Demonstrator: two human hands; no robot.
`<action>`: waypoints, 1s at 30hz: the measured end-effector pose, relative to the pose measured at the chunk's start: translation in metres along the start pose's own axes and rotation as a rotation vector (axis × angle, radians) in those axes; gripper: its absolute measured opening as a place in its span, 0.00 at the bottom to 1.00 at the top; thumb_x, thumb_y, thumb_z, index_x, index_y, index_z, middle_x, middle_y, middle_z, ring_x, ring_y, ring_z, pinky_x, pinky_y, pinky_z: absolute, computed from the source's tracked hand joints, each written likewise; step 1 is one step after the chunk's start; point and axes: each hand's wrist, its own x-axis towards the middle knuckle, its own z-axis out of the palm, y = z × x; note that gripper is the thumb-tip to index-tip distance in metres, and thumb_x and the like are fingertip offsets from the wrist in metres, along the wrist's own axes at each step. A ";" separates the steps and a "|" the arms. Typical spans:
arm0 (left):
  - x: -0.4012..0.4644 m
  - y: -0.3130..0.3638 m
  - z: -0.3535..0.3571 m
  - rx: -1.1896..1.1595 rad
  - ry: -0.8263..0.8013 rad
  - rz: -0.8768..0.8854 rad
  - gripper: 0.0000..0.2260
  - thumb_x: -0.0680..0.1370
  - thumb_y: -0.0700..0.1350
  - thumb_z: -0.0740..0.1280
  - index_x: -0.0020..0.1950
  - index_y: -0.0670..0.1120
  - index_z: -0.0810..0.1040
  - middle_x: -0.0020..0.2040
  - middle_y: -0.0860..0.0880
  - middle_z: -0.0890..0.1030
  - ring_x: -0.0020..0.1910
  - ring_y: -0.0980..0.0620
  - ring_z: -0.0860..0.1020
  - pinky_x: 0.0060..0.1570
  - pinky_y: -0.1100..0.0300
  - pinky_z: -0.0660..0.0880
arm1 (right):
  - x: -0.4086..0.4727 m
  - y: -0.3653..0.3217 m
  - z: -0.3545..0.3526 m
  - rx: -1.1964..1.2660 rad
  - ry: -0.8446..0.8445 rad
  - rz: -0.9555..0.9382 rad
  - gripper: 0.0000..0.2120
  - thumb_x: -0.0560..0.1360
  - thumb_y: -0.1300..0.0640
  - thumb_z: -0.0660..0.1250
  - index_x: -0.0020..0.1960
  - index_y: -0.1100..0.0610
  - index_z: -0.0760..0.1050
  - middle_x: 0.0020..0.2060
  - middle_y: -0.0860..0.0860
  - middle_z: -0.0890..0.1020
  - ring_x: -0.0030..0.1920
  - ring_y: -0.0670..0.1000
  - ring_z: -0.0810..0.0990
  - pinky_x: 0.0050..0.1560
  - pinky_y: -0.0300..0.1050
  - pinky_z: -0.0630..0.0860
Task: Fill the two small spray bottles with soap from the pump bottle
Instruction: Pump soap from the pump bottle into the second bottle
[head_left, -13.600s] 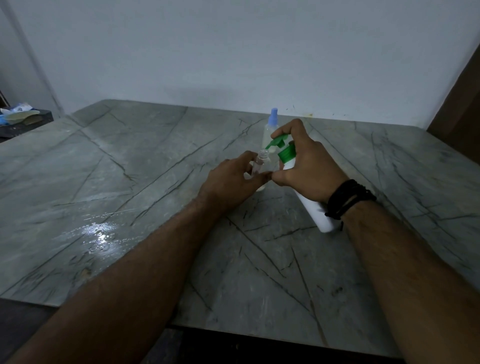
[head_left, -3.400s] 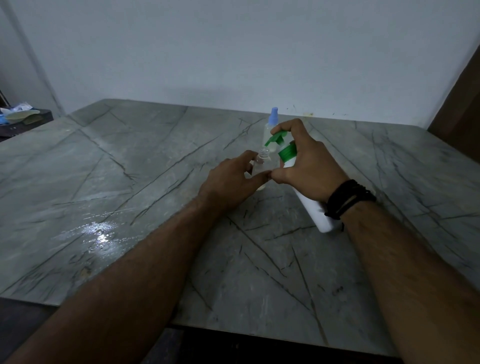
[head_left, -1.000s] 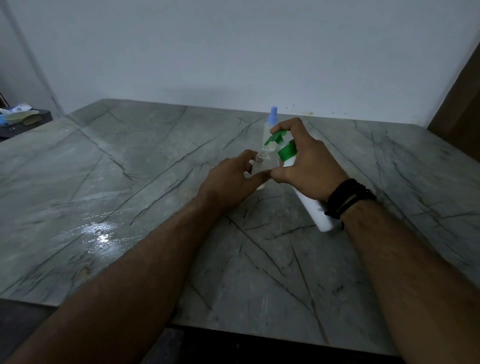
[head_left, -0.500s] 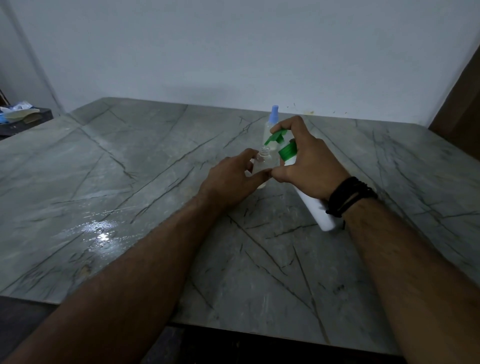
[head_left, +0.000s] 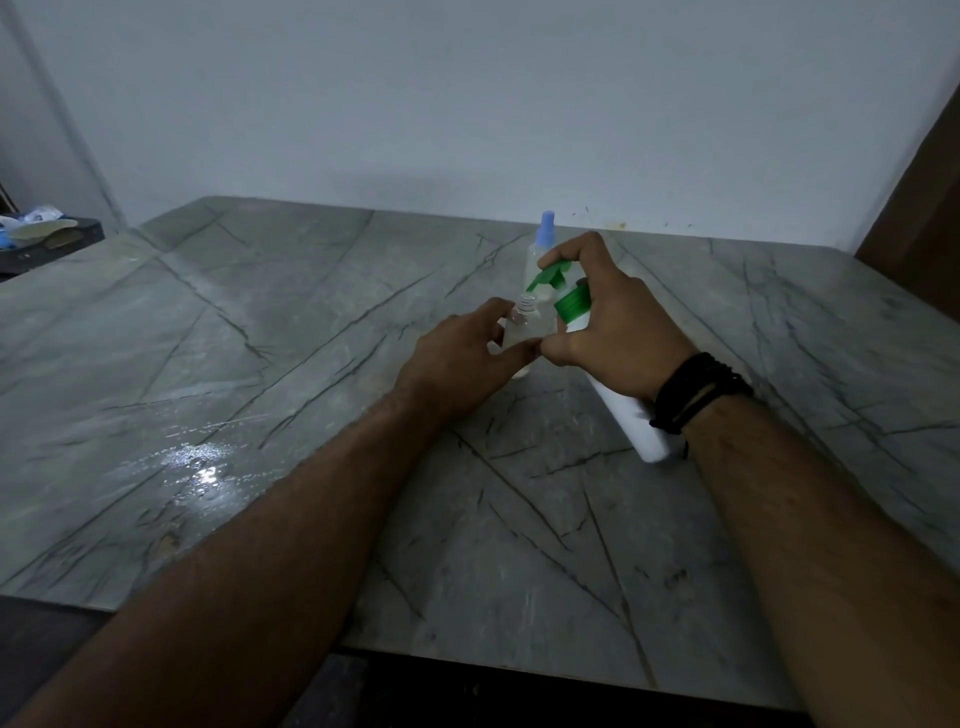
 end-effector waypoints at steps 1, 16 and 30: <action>0.000 0.000 0.000 -0.001 0.000 -0.002 0.25 0.77 0.62 0.65 0.70 0.52 0.69 0.61 0.48 0.80 0.52 0.53 0.78 0.49 0.59 0.73 | 0.000 0.000 0.000 0.000 -0.003 0.004 0.31 0.65 0.59 0.77 0.59 0.44 0.63 0.46 0.49 0.81 0.40 0.48 0.81 0.38 0.37 0.76; 0.002 -0.004 0.002 0.010 0.007 0.006 0.26 0.76 0.63 0.65 0.70 0.53 0.69 0.61 0.49 0.80 0.53 0.53 0.79 0.49 0.59 0.73 | -0.001 -0.002 0.000 0.025 -0.002 0.020 0.29 0.65 0.61 0.76 0.58 0.44 0.64 0.46 0.47 0.80 0.40 0.48 0.81 0.39 0.39 0.75; 0.000 -0.001 0.000 0.009 0.011 0.009 0.26 0.76 0.63 0.65 0.70 0.52 0.69 0.61 0.48 0.80 0.53 0.52 0.79 0.49 0.59 0.73 | -0.002 -0.001 -0.001 0.021 0.014 0.022 0.30 0.65 0.61 0.76 0.60 0.45 0.65 0.45 0.46 0.80 0.38 0.45 0.79 0.36 0.34 0.71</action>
